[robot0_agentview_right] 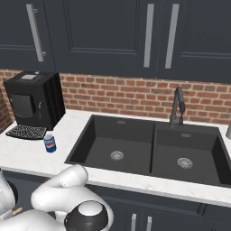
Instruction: Pick the rolling pin from the drawer and place it on the counter.
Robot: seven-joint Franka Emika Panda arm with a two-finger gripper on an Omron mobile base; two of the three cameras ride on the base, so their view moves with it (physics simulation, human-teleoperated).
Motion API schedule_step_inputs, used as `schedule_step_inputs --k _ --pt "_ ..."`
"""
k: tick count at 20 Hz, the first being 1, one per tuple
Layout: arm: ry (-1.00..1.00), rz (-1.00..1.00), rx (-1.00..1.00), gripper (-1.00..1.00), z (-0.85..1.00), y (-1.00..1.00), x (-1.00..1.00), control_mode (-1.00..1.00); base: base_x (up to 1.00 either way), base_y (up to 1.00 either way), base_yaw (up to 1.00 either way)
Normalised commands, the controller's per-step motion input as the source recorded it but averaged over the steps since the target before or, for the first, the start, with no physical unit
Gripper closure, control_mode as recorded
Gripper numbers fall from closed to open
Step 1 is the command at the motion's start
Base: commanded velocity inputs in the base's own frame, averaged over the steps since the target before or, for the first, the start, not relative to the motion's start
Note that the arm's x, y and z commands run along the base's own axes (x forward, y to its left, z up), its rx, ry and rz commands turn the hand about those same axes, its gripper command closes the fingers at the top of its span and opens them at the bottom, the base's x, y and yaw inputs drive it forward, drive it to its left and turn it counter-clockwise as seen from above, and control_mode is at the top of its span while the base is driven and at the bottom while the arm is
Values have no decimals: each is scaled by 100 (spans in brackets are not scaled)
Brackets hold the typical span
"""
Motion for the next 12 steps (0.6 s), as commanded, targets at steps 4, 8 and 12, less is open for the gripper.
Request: schedule_step_inputs --k 4,8,12 --pt "-3 -8 -4 -100 0 0 4 -100 0 0 0" --pt "0 0 -2 -100 0 0 0 -100 0 0 0" --pt "0 0 0 -100 -9 0 7 -100 0 0 0"
